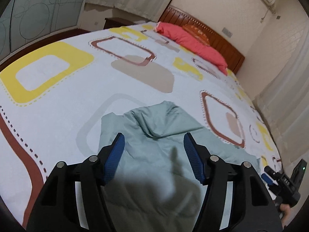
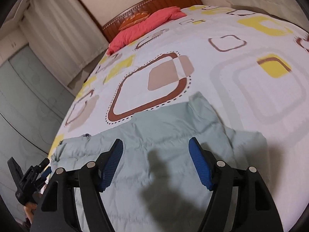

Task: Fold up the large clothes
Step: 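Open both tools to release the folded hem and lift away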

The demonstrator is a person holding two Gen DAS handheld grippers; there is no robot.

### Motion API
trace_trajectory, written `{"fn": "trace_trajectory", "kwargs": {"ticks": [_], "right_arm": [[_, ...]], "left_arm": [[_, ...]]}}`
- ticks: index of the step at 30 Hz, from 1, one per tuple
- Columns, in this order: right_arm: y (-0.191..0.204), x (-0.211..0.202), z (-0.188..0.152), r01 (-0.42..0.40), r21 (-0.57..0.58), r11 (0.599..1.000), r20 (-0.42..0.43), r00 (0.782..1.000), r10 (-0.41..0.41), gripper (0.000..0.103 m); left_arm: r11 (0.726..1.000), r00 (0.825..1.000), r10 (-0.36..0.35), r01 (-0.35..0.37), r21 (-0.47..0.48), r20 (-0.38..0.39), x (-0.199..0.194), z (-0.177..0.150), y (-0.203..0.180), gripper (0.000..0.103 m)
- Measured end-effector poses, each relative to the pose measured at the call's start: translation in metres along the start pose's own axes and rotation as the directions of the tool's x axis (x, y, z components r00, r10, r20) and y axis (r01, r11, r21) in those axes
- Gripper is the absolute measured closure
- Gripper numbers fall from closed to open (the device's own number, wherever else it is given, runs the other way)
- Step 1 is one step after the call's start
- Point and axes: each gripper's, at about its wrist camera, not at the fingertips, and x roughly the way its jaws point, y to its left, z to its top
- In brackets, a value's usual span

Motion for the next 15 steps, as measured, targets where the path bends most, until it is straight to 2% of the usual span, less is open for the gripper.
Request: {"fn": "trace_trajectory", "kwargs": {"ticks": [5, 8, 10, 12, 15], "right_arm": [[-0.005, 0.017, 0.001, 0.029, -0.015, 0.999, -0.027, 0.999, -0.029, 0.033], [-0.014, 0.022, 0.001, 0.047, 0.011, 0.999, -0.032, 0.998, -0.046, 0.033], [-0.017, 0.023, 0.003, 0.051, 0.026, 0.998, -0.035, 0.998, -0.050, 0.033], [-0.016, 0.019, 0.004, 0.045, 0.022, 0.999, -0.025, 0.999, -0.045, 0.033], [-0.010, 0.017, 0.006, 0.039, -0.008, 0.999, -0.015, 0.999, -0.039, 0.033]], "left_arm": [[0.996, 0.996, 0.087, -0.087, 0.007, 0.015, 0.020, 0.015, 0.011, 0.040], [0.991, 0.992, 0.126, -0.126, -0.042, 0.014, 0.025, 0.023, 0.021, 0.040], [0.988, 0.993, 0.116, -0.114, -0.100, 0.013, 0.016, 0.023, 0.025, 0.040], [0.990, 0.995, 0.067, -0.058, -0.126, 0.070, -0.007, 0.017, 0.019, 0.040], [0.999, 0.996, -0.006, 0.010, -0.038, 0.085, -0.027, -0.002, -0.003, 0.040]]}}
